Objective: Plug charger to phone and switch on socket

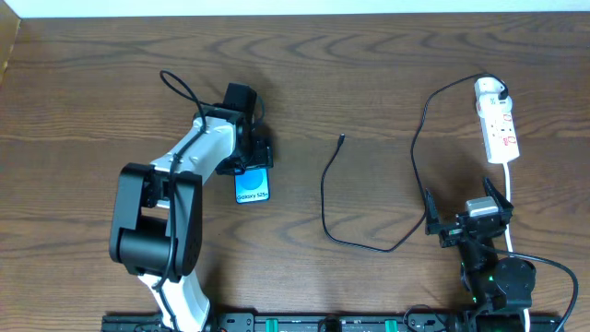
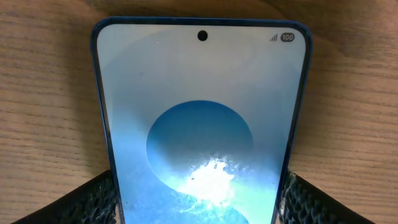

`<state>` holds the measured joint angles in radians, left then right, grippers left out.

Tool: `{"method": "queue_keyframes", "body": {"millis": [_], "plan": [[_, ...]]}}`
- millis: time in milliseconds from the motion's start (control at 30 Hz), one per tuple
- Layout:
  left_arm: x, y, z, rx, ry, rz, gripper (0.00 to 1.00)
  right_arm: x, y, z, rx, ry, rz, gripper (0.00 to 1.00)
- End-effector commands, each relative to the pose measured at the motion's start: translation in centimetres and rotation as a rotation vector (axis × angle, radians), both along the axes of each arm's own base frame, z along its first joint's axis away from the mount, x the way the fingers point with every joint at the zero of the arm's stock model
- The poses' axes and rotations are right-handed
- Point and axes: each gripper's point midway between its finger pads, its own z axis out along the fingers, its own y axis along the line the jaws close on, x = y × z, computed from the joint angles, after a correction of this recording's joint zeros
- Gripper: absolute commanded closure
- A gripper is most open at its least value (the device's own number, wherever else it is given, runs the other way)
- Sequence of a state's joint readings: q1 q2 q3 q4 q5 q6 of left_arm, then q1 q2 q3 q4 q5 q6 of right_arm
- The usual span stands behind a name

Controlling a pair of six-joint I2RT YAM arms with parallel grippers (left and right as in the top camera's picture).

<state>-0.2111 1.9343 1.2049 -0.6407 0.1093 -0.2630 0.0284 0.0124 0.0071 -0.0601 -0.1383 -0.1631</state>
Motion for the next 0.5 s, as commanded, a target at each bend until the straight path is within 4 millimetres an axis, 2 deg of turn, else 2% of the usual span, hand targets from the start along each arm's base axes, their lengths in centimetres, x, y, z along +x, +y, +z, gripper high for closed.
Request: {"method": "queue_keyframes", "body": {"millis": [0,233,300,467], "plan": [[-2.3,0.2,-3.8,0.016,0.125,0.001,0.21,0.0,0.0,0.0,0.001,0.000,0.002,0.01],[-2.8,-0.8,-4.4,0.023,0.139,-0.031,0.20,0.0,0.0,-0.1,0.001,0.001,0.002,0.01],[-2.8,-0.9,-4.4,0.031,0.138,-0.038,0.16,0.0,0.0,0.0,0.001,0.000,0.002,0.01],[-2.8,-0.4,-4.5,0.085,0.129,-0.047,0.11,0.0,0.0,0.0,0.001,0.000,0.002,0.01]]}}
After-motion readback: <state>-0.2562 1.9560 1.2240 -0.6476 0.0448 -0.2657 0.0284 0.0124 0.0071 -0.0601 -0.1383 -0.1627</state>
